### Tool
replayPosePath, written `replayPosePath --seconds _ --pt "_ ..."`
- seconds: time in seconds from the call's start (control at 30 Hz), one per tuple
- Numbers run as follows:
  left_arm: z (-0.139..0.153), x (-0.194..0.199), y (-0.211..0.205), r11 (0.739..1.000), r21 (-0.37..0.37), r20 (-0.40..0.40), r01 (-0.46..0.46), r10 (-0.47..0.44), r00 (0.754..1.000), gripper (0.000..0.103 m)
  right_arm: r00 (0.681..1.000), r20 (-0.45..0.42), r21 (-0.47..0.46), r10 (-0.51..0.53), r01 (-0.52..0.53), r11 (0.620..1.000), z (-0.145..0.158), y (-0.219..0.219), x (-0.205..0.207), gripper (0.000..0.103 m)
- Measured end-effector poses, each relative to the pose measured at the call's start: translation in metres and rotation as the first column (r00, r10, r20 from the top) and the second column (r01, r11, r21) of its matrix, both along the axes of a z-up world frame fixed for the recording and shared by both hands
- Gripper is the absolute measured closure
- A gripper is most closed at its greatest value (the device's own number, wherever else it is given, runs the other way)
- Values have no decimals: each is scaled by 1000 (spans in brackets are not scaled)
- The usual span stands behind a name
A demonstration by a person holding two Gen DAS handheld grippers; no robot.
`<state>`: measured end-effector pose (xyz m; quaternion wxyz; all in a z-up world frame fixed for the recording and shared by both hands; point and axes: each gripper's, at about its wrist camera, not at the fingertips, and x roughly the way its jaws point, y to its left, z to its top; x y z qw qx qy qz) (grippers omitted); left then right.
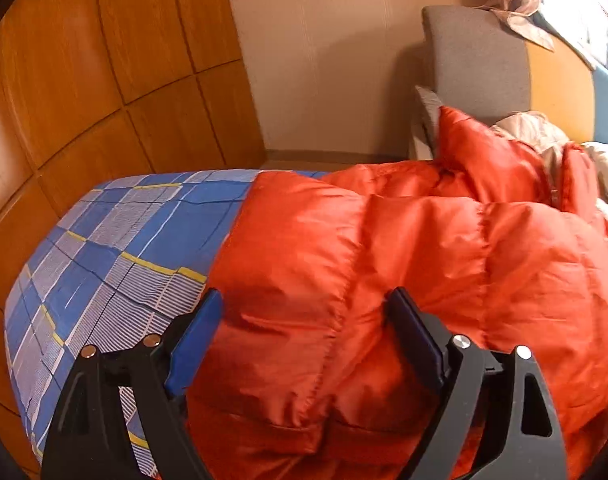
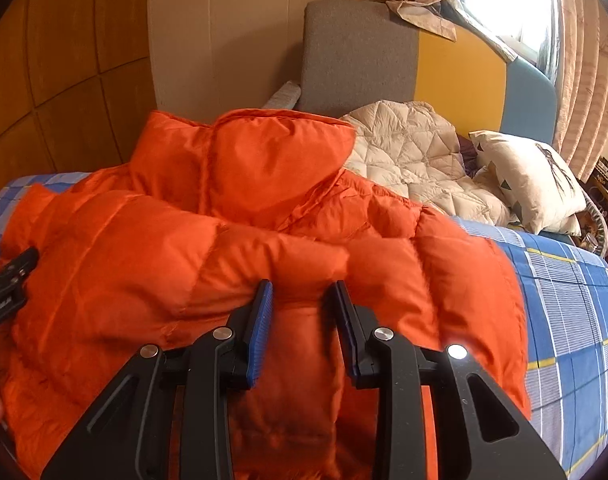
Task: Fold large clothes
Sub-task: 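Open the left tool to release the sleeve onto the jacket, then press the folded sleeves flat with both tools and withdraw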
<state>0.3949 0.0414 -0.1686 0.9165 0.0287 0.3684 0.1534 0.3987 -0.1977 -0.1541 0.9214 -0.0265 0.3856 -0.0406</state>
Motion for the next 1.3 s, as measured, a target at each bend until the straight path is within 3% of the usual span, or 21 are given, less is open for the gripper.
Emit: replayPosePath --seconds 0.13,0.27,0.53,0.67,0.8,0.9,1.07,1.2,1.3 --pt "-12 7 9 999 -19 -4 -42 42 999 9 1000 -7 28 -5 5 1000 -15 -4 9 73" --pt "-24 18 15 997 -60 -41 -47 44 998 3 1000 -1 -45 -3 3 999 -27 8 13 73" --pt "-38 26 22 991 -123 -86 -44 34 996 2 1000 -15 -56 -10 10 998 -34 9 19 73" --pt "-29 17 23 991 -124 -73 -39 30 997 6 1000 -17 -53 -12 11 999 -34 9 18 73" --pt "-4 -2 15 995 -98 27 -19 22 999 10 1000 -18 -45 -14 13 999 -34 7 19 73" --pt "6 3 4 996 -89 46 10 -6 999 9 1000 -17 -43 -14 13 999 -34 7 19 73" --pt "-11 31 -11 997 71 -12 4 -4 1000 8 1000 -17 -44 -14 14 999 -34 7 19 73" --pt "-29 43 10 999 -30 -66 -23 21 998 2 1000 -15 -46 -14 13 999 -34 8 18 73" --pt "-32 46 10 999 -27 -78 -20 18 997 2 1000 -16 -46 -14 14 999 -35 7 18 73"
